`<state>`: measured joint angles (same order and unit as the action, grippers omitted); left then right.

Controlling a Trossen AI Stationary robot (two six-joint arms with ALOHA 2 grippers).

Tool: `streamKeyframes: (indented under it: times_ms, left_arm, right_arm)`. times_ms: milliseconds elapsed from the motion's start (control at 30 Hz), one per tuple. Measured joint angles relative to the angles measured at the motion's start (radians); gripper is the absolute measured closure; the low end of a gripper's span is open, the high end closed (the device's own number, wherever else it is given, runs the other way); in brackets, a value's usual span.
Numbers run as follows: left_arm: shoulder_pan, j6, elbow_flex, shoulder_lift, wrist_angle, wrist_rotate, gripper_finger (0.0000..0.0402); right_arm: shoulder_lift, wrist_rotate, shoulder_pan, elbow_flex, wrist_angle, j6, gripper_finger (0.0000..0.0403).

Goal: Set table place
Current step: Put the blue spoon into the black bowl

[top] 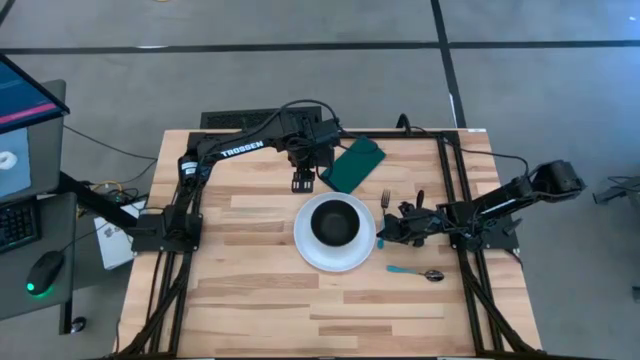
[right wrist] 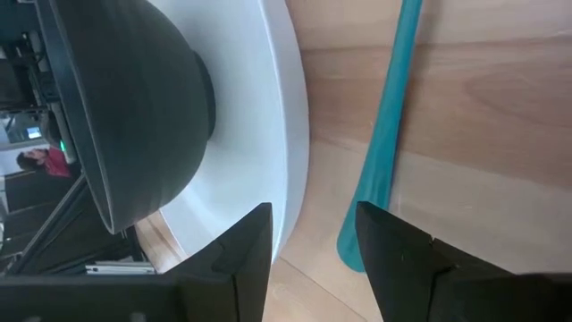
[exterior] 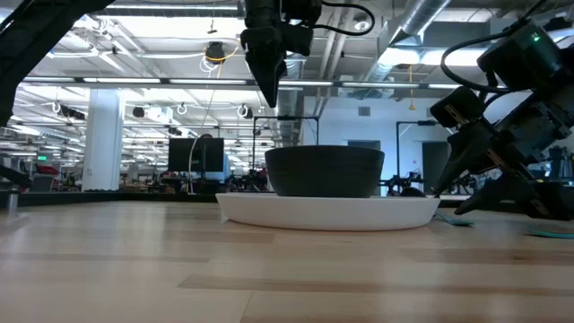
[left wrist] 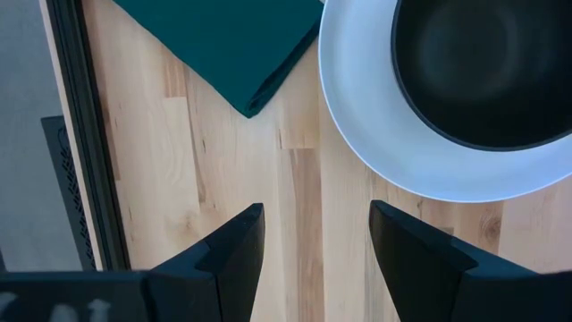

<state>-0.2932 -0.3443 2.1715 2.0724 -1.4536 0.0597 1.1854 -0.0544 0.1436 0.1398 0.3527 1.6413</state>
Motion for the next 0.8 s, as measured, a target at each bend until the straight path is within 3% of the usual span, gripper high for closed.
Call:
streamKeyframes:
  times_ms: [800]
  left_arm:
    - [0.0, -0.001, 0.0, 0.0, 0.0, 0.0, 0.0207]
  right_arm:
    - [0.0, -0.026, 0.02, 0.018, -0.06, -0.001, 0.0221]
